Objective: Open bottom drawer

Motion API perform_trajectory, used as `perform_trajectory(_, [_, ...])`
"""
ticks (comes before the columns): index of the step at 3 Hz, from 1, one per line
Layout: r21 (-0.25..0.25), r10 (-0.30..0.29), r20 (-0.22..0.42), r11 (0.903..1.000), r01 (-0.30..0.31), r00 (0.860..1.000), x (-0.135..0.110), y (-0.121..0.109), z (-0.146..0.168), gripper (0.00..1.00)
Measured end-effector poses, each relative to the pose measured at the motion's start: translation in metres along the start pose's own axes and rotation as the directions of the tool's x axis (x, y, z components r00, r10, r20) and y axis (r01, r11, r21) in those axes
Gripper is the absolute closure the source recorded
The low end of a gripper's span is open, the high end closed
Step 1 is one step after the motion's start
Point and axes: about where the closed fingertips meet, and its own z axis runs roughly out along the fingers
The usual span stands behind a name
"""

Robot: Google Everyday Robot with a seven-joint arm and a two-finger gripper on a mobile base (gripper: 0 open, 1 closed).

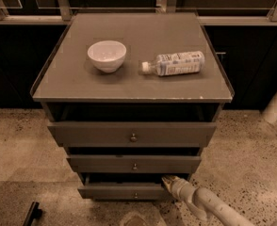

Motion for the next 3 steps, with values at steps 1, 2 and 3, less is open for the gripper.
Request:
perform_trajectory(1, [-0.033, 0.098, -0.03, 0.9946, -0.099, 0.995, 0.02, 0.009, -0.015, 1.0])
perform_trajectory(2, [-0.033, 0.098, -0.03, 0.9946, -0.099, 0.995, 0.017, 0.009, -0.016, 1.0])
perform_trajectory(3, [-0.048, 0.212, -0.072, 0.9753, -0.216, 0.975, 0.041, 0.021, -0.041, 1.0])
